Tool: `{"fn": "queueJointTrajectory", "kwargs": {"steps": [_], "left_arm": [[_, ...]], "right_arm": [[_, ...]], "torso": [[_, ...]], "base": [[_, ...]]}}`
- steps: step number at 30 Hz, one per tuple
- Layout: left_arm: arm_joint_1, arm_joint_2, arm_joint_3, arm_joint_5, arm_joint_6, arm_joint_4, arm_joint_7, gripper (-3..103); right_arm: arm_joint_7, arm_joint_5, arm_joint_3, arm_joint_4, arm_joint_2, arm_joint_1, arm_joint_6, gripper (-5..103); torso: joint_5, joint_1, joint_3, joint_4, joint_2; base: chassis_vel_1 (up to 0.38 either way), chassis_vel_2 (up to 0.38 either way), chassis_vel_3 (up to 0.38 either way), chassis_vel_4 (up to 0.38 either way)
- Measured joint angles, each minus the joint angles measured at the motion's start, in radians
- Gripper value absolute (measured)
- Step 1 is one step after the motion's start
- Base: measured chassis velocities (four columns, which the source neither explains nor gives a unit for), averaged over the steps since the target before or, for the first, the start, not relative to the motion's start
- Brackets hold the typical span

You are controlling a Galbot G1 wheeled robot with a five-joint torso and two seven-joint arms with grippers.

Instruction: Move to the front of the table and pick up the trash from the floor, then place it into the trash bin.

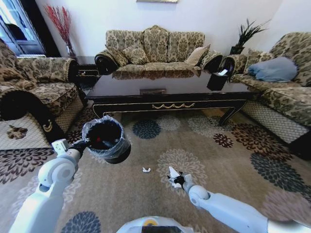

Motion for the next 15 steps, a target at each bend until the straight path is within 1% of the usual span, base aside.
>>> {"fn": "queueJointTrajectory", "kwargs": {"steps": [5, 10, 15], "left_arm": [[0.012, -0.001, -0.006, 0.006, 0.0, -0.009, 0.001, 3], [0.013, -0.001, -0.01, 0.007, 0.0, -0.013, 0.001, 3], [0.006, 0.002, -0.009, 0.007, -0.001, -0.013, 0.001, 3]], "right_arm": [[0.063, 0.023, -0.028, -0.067, 0.053, 0.035, -0.037, 100], [0.079, 0.024, -0.047, -0.123, 0.078, 0.072, -0.042, 100], [0.089, 0.033, -0.053, -0.132, 0.079, 0.08, -0.051, 100]], "torso": [[0.0001, 0.0, 0.0, 0.0001, 0.0], [0.0, 0.0, 0.0, 0.0002, 0.0], [0.0, 0.0, 0.0, 0.0001, 0.0]], "base": [[0.0, 0.0, 0.0, 0.0], [0.0, 0.0, 0.0, 0.0], [0.0, 0.0, 0.0, 0.0]]}}
